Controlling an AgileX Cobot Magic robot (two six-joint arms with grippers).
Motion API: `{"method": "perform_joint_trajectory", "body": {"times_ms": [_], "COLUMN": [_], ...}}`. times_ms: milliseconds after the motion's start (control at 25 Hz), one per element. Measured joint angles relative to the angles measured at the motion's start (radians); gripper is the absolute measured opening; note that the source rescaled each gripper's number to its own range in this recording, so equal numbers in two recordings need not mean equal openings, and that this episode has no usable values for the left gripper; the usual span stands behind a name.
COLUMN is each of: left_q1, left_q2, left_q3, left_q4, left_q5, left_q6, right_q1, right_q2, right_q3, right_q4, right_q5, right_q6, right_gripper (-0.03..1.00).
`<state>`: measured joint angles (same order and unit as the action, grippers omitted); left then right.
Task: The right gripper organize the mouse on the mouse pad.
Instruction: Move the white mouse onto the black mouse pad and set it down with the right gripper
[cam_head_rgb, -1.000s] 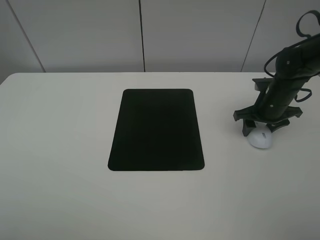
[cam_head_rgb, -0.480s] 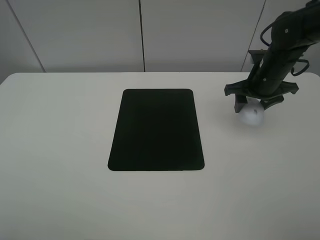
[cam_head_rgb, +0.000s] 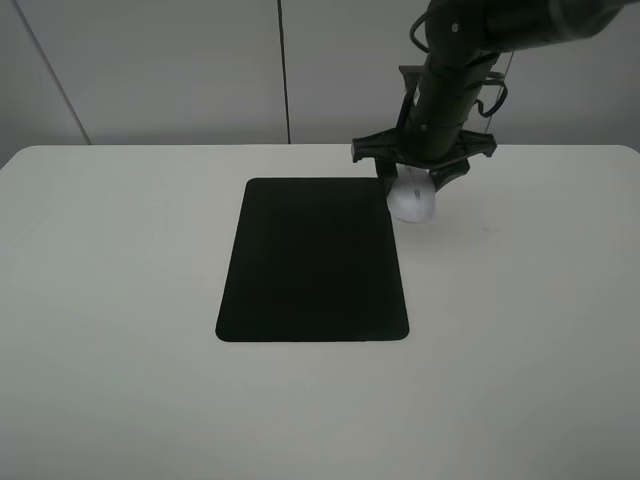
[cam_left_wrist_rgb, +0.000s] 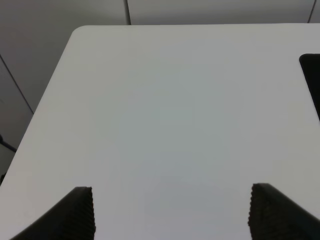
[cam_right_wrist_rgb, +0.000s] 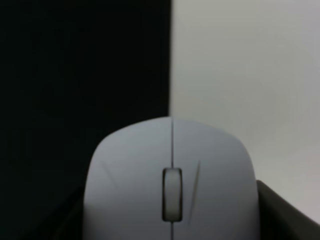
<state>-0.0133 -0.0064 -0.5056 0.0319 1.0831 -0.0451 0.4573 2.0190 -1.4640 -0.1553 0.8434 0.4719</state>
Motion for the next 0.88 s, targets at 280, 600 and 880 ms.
{"method": "perform_joint_trajectory", "body": {"times_ms": [280,600,880], "left_q1": [0.000,0.000,0.000], "left_q2": [0.000,0.000,0.000], "left_q3": [0.000,0.000,0.000], "left_q4": [0.000,0.009,0.009], "left_q5": [0.000,0.000,0.000], "left_q6": [0.000,0.000,0.000], "right_q1": [0.117,0.155,0.165], "right_q2": [0.166,0.356,0.392], "right_q3": [-0.189,-0.417,-0.465], "right_q4": [-0.001,-0.006,-0.017], "right_q5": [0.036,0.136,0.116], "right_q6": [0.037,0.082,0.151], "right_gripper": [0.00,0.00,0.00]}}
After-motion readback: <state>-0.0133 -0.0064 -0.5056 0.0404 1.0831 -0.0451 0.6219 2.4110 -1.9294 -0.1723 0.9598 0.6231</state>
